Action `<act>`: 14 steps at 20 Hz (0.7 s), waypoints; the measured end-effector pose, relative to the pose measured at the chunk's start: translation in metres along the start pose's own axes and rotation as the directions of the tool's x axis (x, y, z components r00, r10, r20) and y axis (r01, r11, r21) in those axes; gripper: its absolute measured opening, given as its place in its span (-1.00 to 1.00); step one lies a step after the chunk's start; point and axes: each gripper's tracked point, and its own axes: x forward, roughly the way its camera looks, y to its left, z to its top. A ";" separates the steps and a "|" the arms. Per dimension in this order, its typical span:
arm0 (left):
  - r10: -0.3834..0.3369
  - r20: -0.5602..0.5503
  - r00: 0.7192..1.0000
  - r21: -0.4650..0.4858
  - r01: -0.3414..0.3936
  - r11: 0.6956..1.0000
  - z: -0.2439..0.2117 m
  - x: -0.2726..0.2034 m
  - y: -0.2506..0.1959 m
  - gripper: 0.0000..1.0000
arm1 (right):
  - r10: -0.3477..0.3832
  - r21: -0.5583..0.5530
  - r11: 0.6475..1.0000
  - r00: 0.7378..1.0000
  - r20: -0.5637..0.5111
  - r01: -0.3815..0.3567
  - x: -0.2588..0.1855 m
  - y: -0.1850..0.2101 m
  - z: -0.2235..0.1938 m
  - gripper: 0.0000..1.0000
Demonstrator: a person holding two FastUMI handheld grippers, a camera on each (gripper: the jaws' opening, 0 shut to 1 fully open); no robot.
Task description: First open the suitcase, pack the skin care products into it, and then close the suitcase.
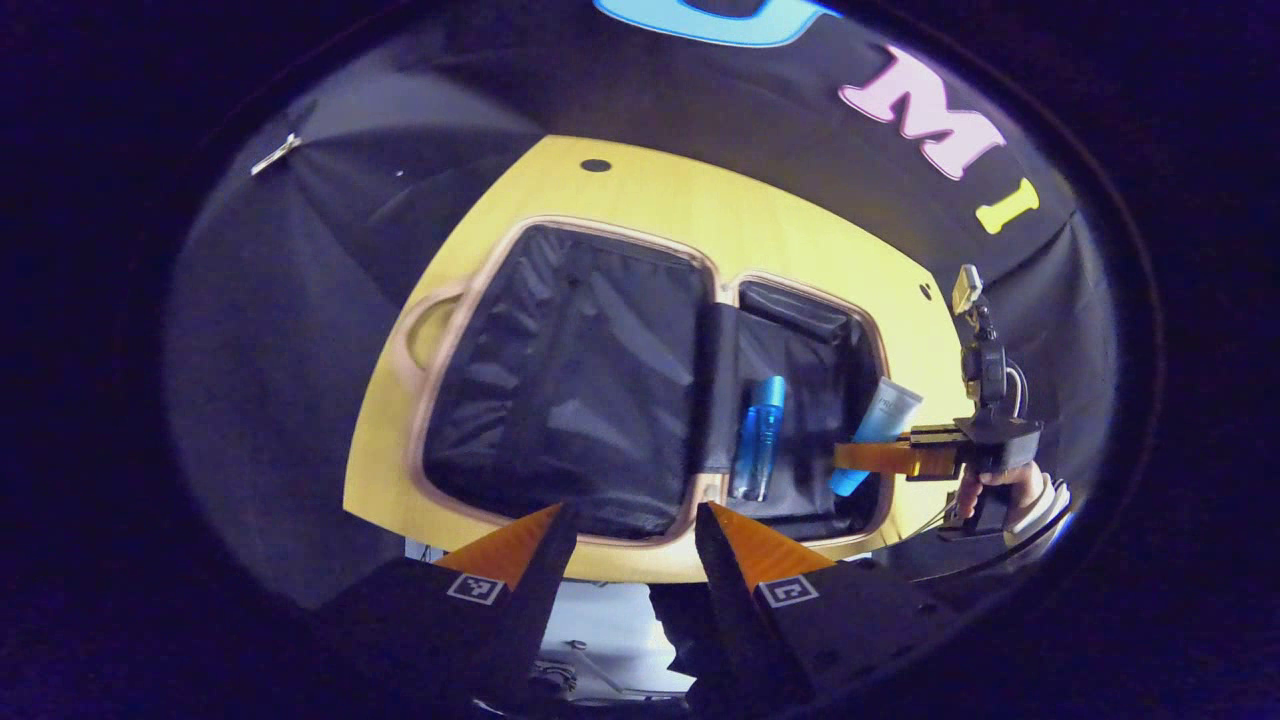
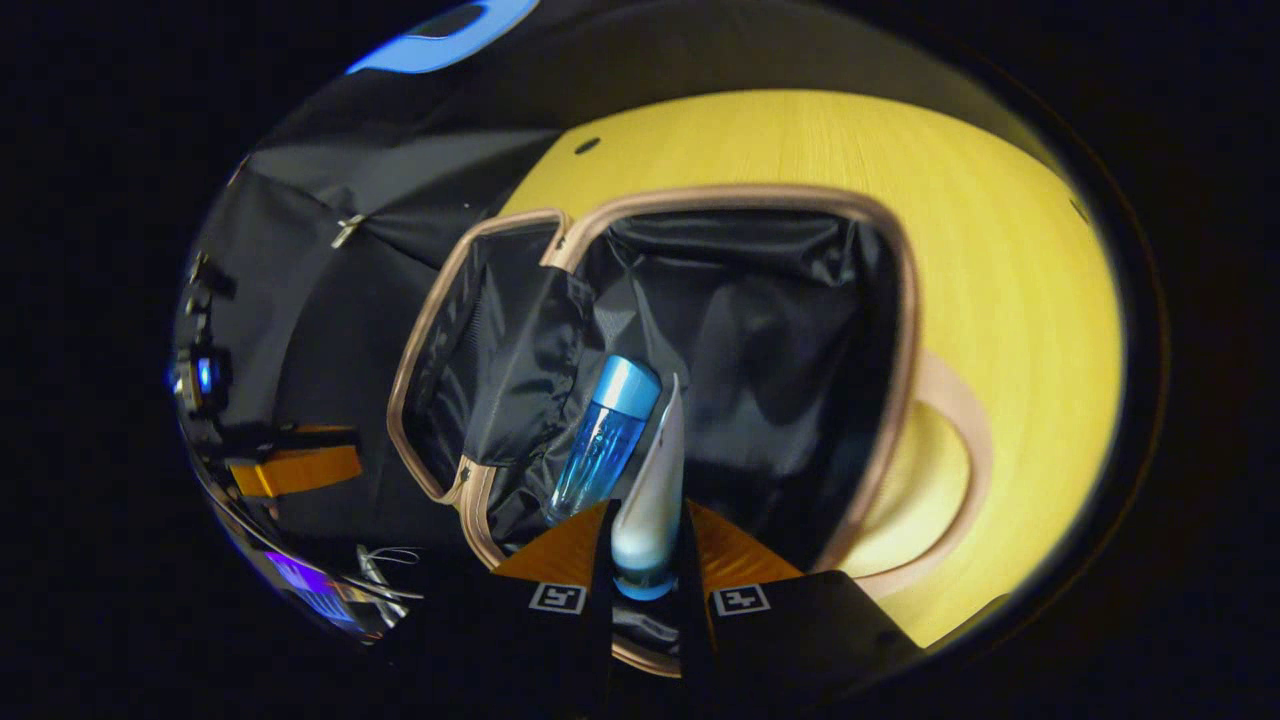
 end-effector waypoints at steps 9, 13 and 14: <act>0.059 0.029 0.998 -0.200 -0.052 0.978 -0.011 -0.007 0.081 0.56 | -0.120 0.101 0.987 0.992 -0.026 0.122 0.007 -0.006 0.004 -0.01; 0.076 0.071 0.995 -0.211 -0.059 0.976 0.022 -0.012 0.105 0.56 | -0.042 0.079 0.996 0.997 0.062 0.037 -0.028 0.027 0.005 0.96; 0.080 0.085 0.993 -0.221 -0.060 0.973 0.035 -0.014 0.113 0.56 | -0.021 0.056 0.998 0.996 0.092 0.016 -0.043 0.034 0.004 0.96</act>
